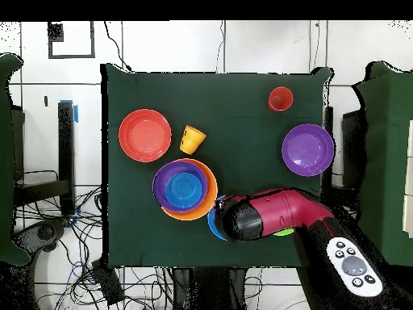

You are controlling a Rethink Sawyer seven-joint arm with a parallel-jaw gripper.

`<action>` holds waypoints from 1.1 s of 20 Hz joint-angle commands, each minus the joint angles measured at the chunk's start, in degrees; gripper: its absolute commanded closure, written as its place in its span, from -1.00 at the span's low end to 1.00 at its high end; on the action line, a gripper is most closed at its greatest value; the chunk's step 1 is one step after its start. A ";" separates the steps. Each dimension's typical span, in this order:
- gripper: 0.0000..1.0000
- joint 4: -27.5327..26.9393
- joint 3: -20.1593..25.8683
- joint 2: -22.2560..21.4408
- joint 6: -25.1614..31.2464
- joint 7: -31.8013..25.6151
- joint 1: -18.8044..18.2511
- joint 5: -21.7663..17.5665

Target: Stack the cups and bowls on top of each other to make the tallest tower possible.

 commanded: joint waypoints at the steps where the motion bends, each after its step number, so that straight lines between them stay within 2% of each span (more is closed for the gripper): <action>1: -1.00 -3.74 -0.52 4.12 0.30 -4.16 2.04 -5.48; 6: -1.00 -2.59 0.57 2.07 1.59 -4.99 1.27 -3.76; 14: -1.00 0.99 4.67 -8.29 9.18 -10.24 -0.69 4.61; 20: -1.00 0.16 7.64 -11.66 14.18 -14.54 -2.32 8.25; 22: -1.00 -1.27 8.22 -11.14 15.72 -15.25 -2.72 8.04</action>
